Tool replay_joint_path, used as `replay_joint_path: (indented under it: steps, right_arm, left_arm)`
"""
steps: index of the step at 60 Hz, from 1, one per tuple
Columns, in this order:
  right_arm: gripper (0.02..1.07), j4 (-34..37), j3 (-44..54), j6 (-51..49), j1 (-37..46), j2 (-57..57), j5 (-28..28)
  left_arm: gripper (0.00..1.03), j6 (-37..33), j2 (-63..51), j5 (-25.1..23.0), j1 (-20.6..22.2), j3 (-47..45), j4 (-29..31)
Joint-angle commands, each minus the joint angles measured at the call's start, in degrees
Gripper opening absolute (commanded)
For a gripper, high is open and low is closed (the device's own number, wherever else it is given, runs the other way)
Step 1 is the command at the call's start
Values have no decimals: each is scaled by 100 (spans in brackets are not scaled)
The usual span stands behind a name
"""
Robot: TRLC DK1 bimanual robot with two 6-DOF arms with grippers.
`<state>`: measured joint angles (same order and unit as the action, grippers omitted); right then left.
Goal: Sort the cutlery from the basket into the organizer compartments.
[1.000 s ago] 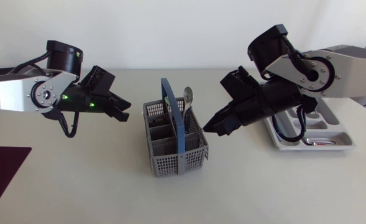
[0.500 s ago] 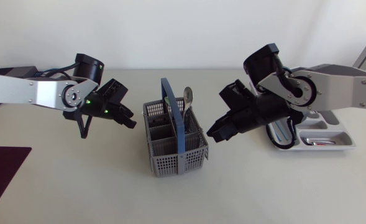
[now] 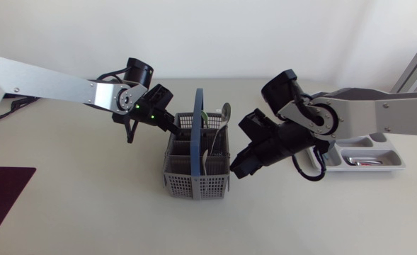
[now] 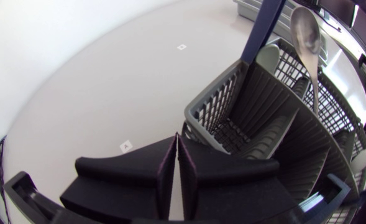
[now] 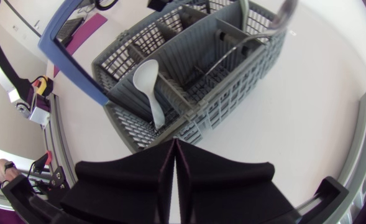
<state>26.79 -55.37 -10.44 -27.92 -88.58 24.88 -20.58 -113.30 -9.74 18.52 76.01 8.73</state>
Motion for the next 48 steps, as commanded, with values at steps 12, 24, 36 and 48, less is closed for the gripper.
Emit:
replay_joint_path:
  steps: [12,24,36,48]
  right_arm:
    - [8,169,-316,288,-381,-274,166]
    - [8,213,-360,103,639,60,148]
    - [8,-147,-966,200,1491,-731,157]
    - [8,-235,-1942,499,1746,-1725,307]
  left_arm:
    - [6,72,-527,-19,187,872,287]
    - [6,-280,554,-151,-437,-42,313]
    - [6,-904,2409,-283,-560,-1774,322]
    - [6,-1379,3938,-503,-446,-2811,946]
